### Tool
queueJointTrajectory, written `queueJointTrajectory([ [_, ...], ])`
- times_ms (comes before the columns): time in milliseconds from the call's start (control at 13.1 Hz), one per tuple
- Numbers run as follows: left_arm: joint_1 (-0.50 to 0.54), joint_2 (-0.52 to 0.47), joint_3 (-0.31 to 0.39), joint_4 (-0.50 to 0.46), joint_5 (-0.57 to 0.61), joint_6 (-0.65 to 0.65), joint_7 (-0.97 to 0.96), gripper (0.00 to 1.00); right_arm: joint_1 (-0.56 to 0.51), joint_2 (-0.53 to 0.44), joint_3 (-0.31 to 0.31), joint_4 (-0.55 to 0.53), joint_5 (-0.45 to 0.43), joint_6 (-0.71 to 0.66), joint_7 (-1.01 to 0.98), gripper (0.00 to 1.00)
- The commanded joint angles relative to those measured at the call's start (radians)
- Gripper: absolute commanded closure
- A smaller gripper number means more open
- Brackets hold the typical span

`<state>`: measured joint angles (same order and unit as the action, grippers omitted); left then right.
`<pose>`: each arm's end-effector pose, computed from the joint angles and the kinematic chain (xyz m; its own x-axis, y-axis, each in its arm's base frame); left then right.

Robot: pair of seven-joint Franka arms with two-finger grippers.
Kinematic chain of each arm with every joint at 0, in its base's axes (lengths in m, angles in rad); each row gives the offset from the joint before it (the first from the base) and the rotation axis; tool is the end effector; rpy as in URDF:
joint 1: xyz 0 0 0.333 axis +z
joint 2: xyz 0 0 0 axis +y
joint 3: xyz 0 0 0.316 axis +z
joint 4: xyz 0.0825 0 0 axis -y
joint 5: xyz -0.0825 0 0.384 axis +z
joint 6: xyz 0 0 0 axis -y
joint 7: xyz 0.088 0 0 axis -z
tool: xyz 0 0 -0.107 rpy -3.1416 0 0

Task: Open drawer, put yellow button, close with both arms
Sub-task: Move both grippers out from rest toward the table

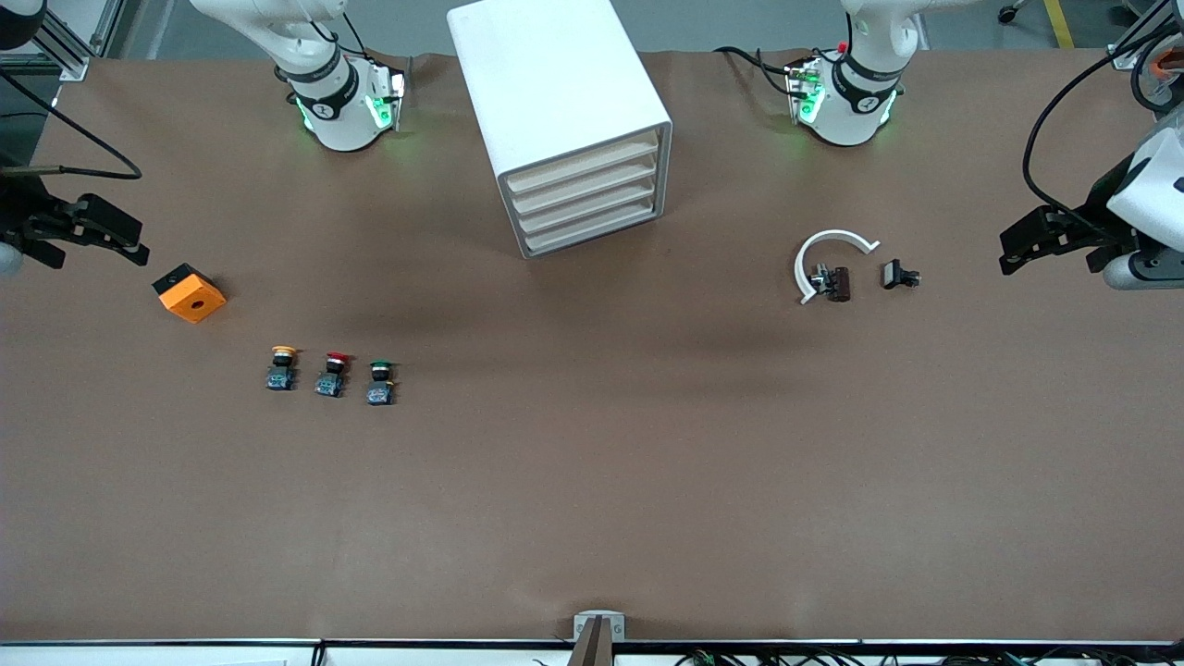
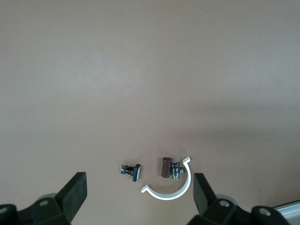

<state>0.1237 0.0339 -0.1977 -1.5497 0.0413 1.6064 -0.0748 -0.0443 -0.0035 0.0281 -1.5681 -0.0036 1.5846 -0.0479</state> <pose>0.5673 -0.0358 0.6191 0.9997 -0.0004 0.0260 0.0004 -0.9995 -0.0328 0.5549 -0.0093 0.6289 0.9993 0.0317 0.0198 0.0317 -0.9995 0.0047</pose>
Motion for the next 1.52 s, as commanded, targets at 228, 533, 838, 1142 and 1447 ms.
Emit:
queueJointTrajectory([
  [228,0.010,0.007,-0.003,0.008,0.003,-0.025,0.013,0.00,0.021,-0.013,-0.002,-0.009,-0.013,0.003,0.002,0.00],
  [533,0.011,0.111,-0.003,0.011,-0.012,-0.019,0.032,0.00,0.024,-0.013,-0.002,-0.009,-0.013,0.006,0.003,0.00],
  [838,-0.007,0.233,-0.009,0.054,-0.014,-0.014,0.010,0.00,0.047,0.000,-0.002,0.010,-0.016,0.017,0.005,0.00],
  [1142,-0.036,0.296,-0.009,0.054,-0.029,-0.014,-0.226,0.00,0.102,0.060,-0.002,0.011,-0.081,0.069,0.010,0.00],
  [1447,-0.107,0.360,-0.009,0.054,-0.031,-0.014,-0.557,0.00,0.104,0.106,-0.004,0.022,-0.099,0.090,0.008,0.00],
])
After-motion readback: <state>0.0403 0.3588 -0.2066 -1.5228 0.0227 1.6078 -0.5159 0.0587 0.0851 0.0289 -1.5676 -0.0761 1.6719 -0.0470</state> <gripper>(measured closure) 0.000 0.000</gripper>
